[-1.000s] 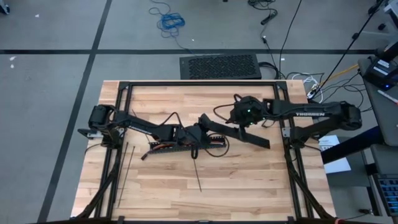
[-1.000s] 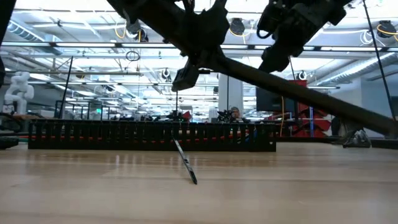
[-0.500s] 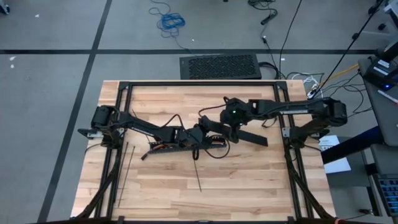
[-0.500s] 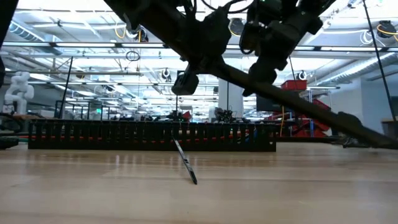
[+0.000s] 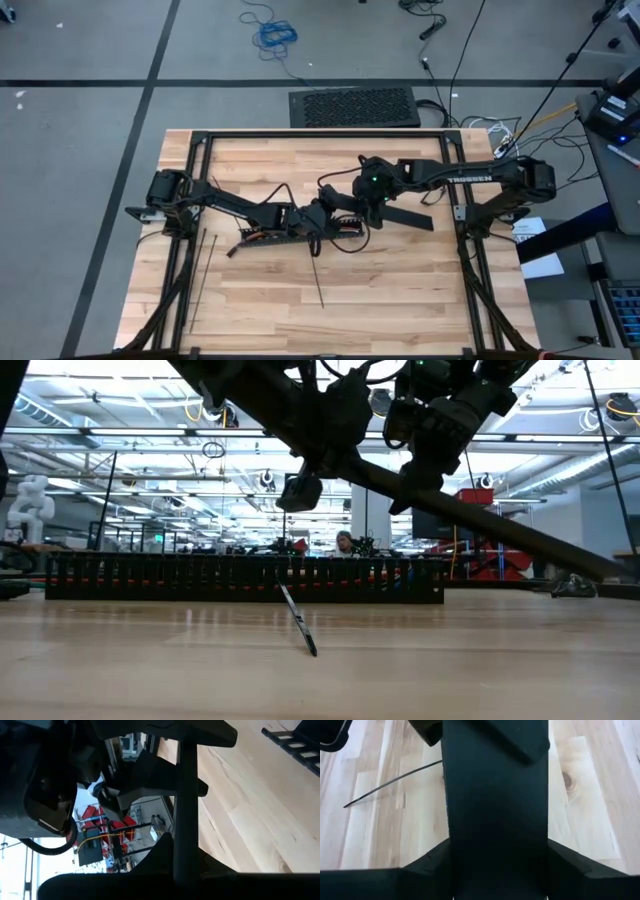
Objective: Ziptie cables
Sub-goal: Insert the cover on the black cable duct
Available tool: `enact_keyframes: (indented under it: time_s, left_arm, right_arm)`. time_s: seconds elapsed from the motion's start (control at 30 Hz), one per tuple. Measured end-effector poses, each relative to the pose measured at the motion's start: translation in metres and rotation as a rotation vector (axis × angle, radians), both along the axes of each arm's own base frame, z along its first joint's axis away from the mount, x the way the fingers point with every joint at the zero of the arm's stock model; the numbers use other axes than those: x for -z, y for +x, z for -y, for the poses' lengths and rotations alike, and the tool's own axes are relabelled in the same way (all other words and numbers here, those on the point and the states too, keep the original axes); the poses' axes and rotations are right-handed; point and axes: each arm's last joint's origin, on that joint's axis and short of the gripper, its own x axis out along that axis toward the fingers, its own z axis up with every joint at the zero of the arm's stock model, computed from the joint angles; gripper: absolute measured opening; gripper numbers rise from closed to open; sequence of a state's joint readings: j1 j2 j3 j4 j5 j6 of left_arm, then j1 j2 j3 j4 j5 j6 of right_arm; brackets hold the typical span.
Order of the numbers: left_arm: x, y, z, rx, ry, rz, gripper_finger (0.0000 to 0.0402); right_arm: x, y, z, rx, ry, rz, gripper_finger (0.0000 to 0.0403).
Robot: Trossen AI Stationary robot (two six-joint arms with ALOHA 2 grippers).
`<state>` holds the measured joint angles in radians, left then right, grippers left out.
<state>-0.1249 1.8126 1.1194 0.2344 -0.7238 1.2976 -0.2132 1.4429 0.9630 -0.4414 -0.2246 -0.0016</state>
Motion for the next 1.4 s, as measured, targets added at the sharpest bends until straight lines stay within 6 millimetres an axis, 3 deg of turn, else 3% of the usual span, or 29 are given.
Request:
enact_keyframes:
  time_s: [0.13,0.23,0.43,0.5,0.6,0.67,0.73,0.8,0.97,1.1,1.2,1.4]
  left_arm:
    - [-0.002,-0.001,-0.001,-0.053,-0.032,0.048,0.0022]
    - [-0.008,-0.004,0.002,-0.164,-0.075,0.140,0.0066]
    - [-0.042,-0.044,0.019,-0.434,-0.115,0.295,0.0149]
    - [-0.056,-0.068,0.024,-0.476,-0.255,0.378,0.0169]
    - [-0.073,-0.099,0.023,-0.500,-0.666,0.436,0.0188]
    - [-0.071,-0.108,0.023,-0.520,-0.865,0.416,0.0194]
    - [-0.060,-0.110,0.024,-0.530,-0.926,0.381,0.0195]
    - [-0.047,-0.103,0.025,-0.522,-0.968,0.348,0.0195]
    - [-0.010,-0.061,0.024,-0.418,-1.054,0.331,0.0196]
    - [0.009,-0.029,0.023,-0.280,-1.137,0.339,0.0196]
    - [0.026,-0.017,0.013,-0.280,-1.168,0.285,0.0196]
    - [0.050,-0.007,-0.001,-0.269,-1.284,0.199,0.0196]
  right_arm:
    - [-0.001,0.000,0.001,-0.006,-0.018,0.003,0.0213]
    - [-0.002,0.000,0.003,-0.006,-0.034,0.007,0.0213]
    - [0.002,-0.007,0.015,0.035,-0.149,-0.061,0.0213]
    - [0.002,-0.009,0.019,0.030,-0.205,-0.095,0.0213]
    - [-0.005,-0.009,0.024,0.019,-0.311,-0.129,0.0213]
    - [-0.009,-0.012,0.025,-0.001,-0.366,-0.182,0.0213]
    - [-0.013,-0.014,0.026,-0.026,-0.390,-0.222,0.0213]
    - [-0.017,-0.015,0.026,-0.050,-0.401,-0.239,0.0213]
    - [-0.028,-0.015,0.019,-0.076,-0.379,-0.266,0.0213]
    - [-0.025,-0.026,0.015,-0.095,-0.367,-0.388,0.0213]
    - [-0.021,-0.038,0.016,-0.063,-0.353,-0.508,0.0213]
    - [-0.019,-0.052,0.012,-0.032,-0.343,-0.514,0.0213]
